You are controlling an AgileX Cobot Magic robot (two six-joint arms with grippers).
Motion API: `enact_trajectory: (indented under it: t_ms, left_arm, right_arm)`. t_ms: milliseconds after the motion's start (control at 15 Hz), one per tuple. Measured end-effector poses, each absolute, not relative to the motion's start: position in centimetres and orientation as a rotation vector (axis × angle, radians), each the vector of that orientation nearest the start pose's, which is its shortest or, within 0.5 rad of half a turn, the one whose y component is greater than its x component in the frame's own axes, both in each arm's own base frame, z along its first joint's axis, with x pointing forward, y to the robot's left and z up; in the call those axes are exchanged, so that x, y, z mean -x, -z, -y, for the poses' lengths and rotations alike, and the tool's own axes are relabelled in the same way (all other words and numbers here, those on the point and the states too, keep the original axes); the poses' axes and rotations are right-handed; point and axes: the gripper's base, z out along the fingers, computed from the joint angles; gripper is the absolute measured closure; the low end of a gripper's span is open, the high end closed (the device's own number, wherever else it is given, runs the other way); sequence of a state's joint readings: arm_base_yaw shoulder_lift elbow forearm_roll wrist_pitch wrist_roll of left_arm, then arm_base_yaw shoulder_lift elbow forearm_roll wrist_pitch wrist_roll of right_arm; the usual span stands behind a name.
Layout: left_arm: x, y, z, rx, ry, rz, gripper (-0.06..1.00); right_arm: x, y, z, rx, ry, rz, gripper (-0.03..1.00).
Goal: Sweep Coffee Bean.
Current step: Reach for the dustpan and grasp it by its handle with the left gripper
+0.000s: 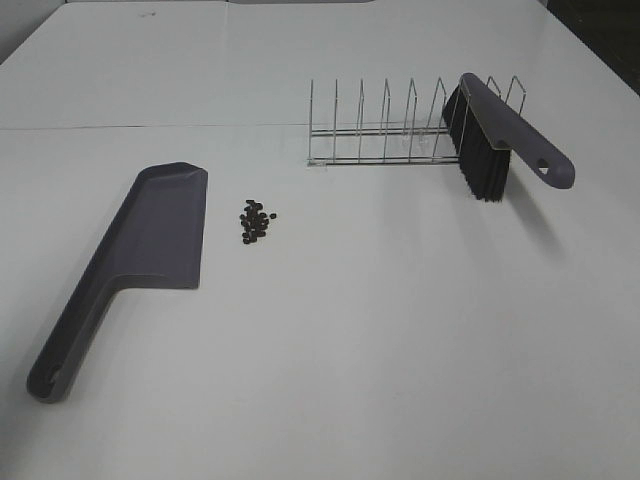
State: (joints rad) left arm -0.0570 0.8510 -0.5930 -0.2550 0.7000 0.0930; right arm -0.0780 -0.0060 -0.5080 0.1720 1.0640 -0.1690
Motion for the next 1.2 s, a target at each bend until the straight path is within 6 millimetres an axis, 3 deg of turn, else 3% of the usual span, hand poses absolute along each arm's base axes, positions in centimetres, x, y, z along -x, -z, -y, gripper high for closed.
enact_trajectory:
  t_ms: [200, 600, 800, 933, 1067, 1200]
  left_arm:
    - [-20.5, -25.3, 2.7, -0.012, 0.271, -2.606, 0.29]
    - [-28.1, -20.4, 3.3, -0.032, 0.285, -2.890, 0.28]
    - [-29.8, -17.7, 4.0, 0.014, 0.307, -2.993, 0.28]
    - [-30.4, -16.1, 6.3, -0.031, 0.301, -3.036, 0.28]
    - [-30.5, -14.9, 8.2, -0.049, 0.249, -3.073, 0.28]
    - [-30.3, -14.1, 8.8, -0.032, 0.163, -3.107, 0.28]
  right_arm:
    - [0.6, -28.0, -1.4, 0.102, -0.049, -2.020, 0.30]
    - [0.6, -28.0, -1.4, 0.102, -0.049, -2.020, 0.30]
    - [0.6, -28.0, -1.4, 0.102, -0.049, -2.020, 0.30]
    - [0.6, -28.0, -1.4, 0.102, -0.049, -2.020, 0.30]
    - [0.6, -28.0, -1.4, 0.102, -0.049, -2.020, 0.30]
    - [0.6, -28.0, -1.4, 0.102, -0.049, -2.020, 0.30]
